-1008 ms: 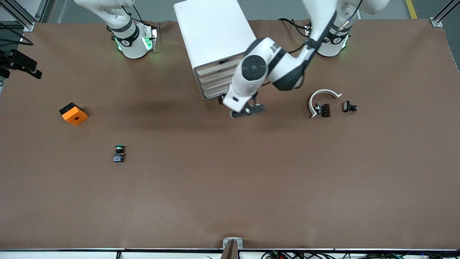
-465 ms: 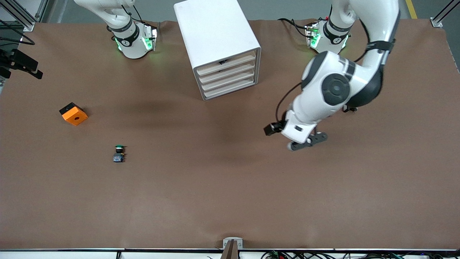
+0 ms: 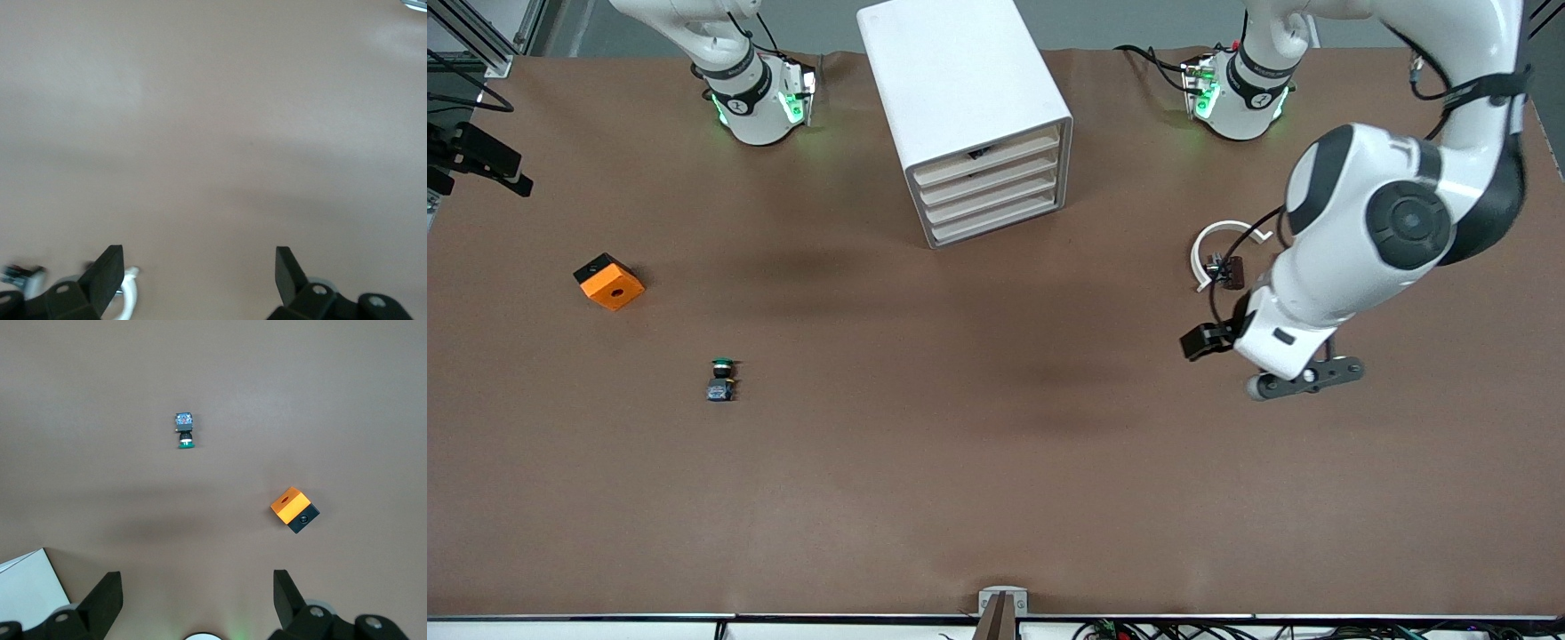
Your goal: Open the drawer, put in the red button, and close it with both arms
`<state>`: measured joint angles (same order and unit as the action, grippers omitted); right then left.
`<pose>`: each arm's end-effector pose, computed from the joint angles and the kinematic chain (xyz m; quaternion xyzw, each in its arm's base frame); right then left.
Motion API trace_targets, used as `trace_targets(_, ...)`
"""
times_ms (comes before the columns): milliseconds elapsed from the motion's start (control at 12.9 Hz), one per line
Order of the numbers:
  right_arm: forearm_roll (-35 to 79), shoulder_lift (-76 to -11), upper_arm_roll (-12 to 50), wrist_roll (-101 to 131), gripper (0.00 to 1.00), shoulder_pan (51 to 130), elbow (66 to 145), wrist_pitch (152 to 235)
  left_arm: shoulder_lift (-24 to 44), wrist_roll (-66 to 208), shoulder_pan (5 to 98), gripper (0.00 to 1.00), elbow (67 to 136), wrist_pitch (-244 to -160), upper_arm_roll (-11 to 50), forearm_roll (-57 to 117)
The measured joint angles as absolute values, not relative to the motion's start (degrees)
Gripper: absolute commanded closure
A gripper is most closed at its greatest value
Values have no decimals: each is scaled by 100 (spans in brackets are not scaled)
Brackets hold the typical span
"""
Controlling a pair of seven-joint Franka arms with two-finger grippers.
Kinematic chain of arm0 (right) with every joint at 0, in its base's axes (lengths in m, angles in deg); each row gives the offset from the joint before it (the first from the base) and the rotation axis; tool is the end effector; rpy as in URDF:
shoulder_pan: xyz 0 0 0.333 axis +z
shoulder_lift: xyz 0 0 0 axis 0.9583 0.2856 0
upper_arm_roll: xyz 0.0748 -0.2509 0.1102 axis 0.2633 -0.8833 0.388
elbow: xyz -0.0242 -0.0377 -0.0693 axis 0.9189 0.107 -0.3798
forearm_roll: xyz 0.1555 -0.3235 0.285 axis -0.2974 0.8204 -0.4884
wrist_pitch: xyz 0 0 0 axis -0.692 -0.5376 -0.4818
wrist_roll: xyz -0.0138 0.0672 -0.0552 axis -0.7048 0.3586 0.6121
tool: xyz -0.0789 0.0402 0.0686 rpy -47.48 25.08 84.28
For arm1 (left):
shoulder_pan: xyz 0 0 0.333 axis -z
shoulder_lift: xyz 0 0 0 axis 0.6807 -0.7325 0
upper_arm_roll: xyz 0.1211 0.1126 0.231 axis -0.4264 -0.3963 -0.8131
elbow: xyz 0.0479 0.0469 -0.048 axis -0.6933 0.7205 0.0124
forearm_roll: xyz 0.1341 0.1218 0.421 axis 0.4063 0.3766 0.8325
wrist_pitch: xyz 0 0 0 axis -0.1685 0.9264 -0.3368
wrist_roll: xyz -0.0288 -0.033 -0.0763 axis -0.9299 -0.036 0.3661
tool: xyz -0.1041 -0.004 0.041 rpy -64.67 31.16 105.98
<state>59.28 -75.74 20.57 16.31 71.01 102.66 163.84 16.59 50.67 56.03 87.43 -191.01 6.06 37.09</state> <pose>0.5672 -0.0634 0.6177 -0.9997 0.0208 0.0116 0.0062 0.6845 -0.2180 0.4330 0.9961 0.0829 0.0021 0.0306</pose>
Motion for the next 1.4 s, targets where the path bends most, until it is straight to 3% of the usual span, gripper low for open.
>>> trace_targets(388, 5928, -7574, 2057, 1629, 0, 7101, 10270, 16493, 2050, 6033, 4960, 0, 8396, -18092, 599, 3808)
trace_targets(931, 5928, -7574, 2050, 1627, 0, 7101, 10272, 16501, 2063, 6175, 4507, 0, 7779, -17101, 425, 3813)
trace_targets(1396, 5928, -7574, 2057, 1621, 0, 7101, 10272, 16504, 2194, 7376, 4276, 0, 7602, -16956, 394, 3813)
